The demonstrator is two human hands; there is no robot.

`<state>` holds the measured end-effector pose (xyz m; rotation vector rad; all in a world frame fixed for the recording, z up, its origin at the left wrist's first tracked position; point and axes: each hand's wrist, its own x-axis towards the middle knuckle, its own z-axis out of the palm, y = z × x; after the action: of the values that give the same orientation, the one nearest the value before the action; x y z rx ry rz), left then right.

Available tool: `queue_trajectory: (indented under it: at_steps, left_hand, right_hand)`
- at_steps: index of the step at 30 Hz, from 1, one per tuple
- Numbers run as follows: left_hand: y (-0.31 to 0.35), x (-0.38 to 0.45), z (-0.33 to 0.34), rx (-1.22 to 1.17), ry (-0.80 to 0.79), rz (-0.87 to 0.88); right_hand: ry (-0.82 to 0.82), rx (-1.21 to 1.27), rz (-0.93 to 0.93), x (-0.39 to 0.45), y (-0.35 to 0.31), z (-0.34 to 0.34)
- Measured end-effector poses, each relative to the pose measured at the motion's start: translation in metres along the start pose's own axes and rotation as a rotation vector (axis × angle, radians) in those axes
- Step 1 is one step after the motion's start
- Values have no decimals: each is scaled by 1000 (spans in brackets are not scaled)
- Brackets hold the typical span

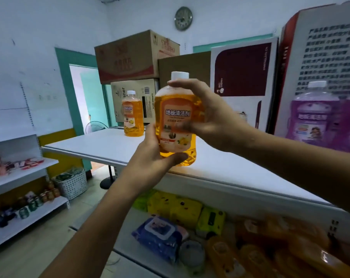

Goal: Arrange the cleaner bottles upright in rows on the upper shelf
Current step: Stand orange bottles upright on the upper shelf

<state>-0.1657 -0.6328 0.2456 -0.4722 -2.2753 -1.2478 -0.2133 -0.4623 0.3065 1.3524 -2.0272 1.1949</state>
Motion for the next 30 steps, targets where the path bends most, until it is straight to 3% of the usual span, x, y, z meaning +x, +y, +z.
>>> queue_trajectory:
  at_steps: [5, 11, 18, 24, 30]
  left_hand:
    - [-51, 27, -23, 56, -86, -87]
    - [-94, 59, -52, 167, -201, -66]
    - [-141, 114, -86, 303, -365, -50]
    - [-165, 119, -93, 615, -369, -63]
    - [-162, 120, -90, 695, -405, 31]
  right_hand:
    - [-40, -125, 24, 31, 32, 38]
    - [-122, -321, 71, 72, 58, 61]
    - [-56, -402, 212, 116, 84, 96]
    - [-12, -502, 320, 148, 116, 114]
    - [60, -539, 378, 161, 145, 116]
